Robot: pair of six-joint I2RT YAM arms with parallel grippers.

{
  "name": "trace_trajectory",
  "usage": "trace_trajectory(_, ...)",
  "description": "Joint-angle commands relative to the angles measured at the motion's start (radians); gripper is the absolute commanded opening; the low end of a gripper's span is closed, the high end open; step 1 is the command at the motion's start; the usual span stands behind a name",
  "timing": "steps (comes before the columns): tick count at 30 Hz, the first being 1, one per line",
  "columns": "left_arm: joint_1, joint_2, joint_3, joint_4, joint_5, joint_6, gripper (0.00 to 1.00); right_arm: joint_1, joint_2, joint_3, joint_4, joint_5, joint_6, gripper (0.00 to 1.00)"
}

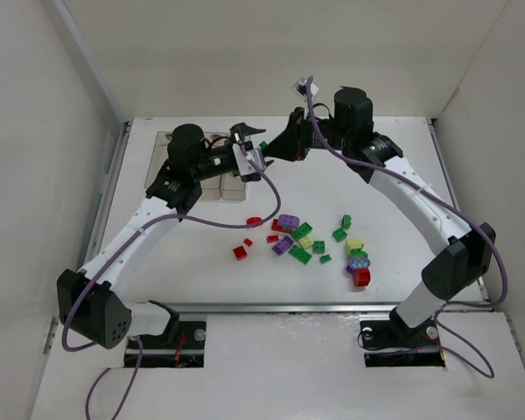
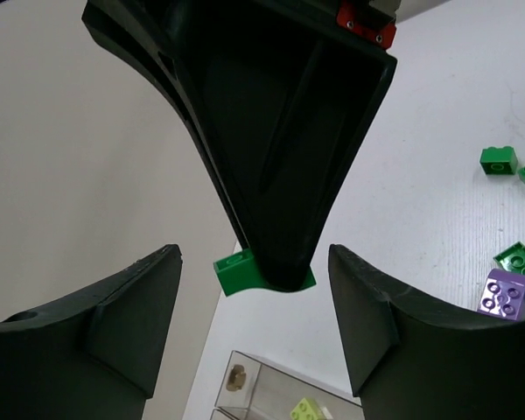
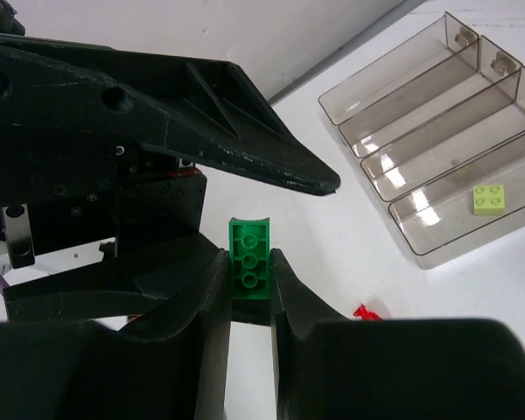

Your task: Sort the legos into containers by color

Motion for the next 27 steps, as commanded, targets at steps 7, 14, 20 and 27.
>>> trace_trajectory(7, -0.014, -0.055, 0.018, 0.043, 0.039, -0.049, 0.42, 0.012, -0.025, 0.005, 0.043, 0.036, 0.013, 0.0)
trace_trajectory(14, -0.014, -0.064, 0.008, 0.043, 0.03, -0.061, 0.12, 0.012, -0.016, 0.005, 0.043, 0.047, 0.022, 0.0)
trace_trajectory(20, -0.014, -0.073, -0.001, 0.028, 0.009, -0.061, 0.0, 0.012, -0.007, 0.005, 0.043, 0.047, 0.055, 0.69)
trace_trajectory(27, -0.014, -0.073, -0.042, -0.011, -0.134, -0.095, 0.0, -0.06, -0.041, -0.04, 0.043, 0.194, 0.125, 1.0)
